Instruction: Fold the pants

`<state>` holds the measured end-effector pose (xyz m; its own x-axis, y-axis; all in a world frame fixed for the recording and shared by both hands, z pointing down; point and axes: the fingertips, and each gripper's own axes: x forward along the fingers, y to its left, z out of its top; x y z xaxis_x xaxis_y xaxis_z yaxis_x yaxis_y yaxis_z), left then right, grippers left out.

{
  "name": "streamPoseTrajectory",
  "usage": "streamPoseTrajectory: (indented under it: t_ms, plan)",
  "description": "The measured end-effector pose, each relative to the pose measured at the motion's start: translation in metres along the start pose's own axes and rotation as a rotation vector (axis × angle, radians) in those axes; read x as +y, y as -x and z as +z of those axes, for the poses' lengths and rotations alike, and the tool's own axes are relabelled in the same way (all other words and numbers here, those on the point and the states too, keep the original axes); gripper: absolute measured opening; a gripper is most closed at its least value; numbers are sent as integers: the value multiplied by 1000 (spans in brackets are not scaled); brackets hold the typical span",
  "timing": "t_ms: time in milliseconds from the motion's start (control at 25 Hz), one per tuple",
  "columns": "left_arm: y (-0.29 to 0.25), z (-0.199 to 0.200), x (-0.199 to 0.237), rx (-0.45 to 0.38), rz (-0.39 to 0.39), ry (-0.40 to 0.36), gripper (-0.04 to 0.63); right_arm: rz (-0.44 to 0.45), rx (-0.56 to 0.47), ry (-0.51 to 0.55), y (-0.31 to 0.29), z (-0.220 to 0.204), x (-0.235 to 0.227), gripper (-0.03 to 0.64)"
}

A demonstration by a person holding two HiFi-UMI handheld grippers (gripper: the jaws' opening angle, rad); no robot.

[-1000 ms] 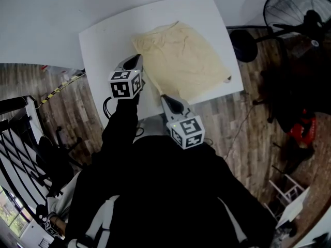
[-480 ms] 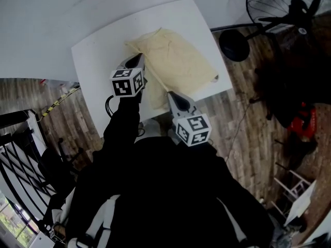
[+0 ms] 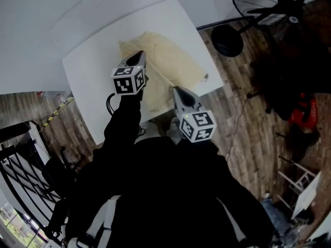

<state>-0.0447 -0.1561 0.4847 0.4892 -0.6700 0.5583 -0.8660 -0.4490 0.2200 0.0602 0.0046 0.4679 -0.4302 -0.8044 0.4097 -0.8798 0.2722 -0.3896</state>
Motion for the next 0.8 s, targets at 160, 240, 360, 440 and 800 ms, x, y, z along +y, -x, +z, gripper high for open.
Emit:
streamPoseTrajectory:
  t_ms: [160,240,360,440,800]
  plan:
    - [-17,3,-14,8,-12,-16,5,-34,-7,-16,2,5,-23,9]
    - [-27,2,-21,11,-17,-21,5,-53,-5,-31,3,4,-35,9]
    - [-40,-1,-29,18,-25,-22,5,-78,0,-48,3,3,-52,9]
    - [-51,-3,-35,27,-32,-15,5,-93,5,-56,2,4,-65,9]
    - [-102,-8,-54,67,-54,27,5,-141,61,-120,-12,-2,-127,11]
